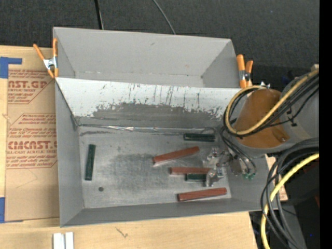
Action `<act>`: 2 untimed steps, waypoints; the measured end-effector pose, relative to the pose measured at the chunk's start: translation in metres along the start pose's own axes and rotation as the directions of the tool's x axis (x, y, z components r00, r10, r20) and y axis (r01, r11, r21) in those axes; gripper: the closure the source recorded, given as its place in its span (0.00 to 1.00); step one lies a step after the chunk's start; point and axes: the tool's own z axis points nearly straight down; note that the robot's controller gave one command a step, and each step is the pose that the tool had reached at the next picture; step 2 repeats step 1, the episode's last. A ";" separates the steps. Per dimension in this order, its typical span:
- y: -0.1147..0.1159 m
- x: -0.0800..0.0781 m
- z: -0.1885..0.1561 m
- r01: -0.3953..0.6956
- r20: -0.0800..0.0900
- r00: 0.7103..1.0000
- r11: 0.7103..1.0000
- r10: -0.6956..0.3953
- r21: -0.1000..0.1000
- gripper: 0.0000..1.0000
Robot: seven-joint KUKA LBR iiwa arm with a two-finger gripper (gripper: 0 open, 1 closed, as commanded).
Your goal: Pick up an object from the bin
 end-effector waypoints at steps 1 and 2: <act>-0.004 -0.047 -0.136 0.145 0.000 0.989 0.989 -0.145 0.000 1.00; -0.004 -0.047 -0.136 0.145 0.000 0.989 0.989 -0.145 0.000 1.00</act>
Offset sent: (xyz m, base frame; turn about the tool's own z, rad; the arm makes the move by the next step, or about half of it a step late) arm 0.0000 0.0000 0.0000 0.0000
